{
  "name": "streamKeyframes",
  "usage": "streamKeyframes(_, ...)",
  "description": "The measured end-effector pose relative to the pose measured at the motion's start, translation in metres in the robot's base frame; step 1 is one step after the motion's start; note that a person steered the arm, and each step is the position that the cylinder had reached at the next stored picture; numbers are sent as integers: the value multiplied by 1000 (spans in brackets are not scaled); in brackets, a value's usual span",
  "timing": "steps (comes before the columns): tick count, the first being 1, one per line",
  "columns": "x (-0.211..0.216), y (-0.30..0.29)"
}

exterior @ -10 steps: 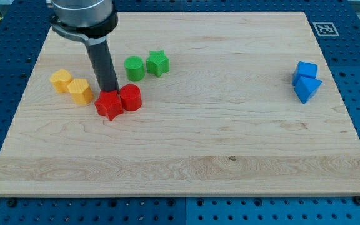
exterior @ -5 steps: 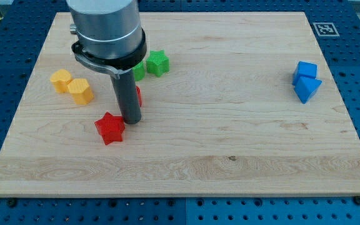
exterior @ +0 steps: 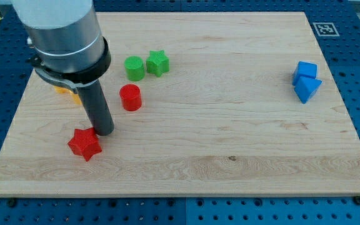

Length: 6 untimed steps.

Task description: Slide the red star towards the bottom left

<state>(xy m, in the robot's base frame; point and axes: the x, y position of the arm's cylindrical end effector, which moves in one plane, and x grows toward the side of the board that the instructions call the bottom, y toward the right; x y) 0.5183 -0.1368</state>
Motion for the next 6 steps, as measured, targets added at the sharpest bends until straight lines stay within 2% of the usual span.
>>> streamKeyframes(1, 5, 5)
streamKeyframes(3, 42, 7)
streamKeyframes(6, 42, -21)
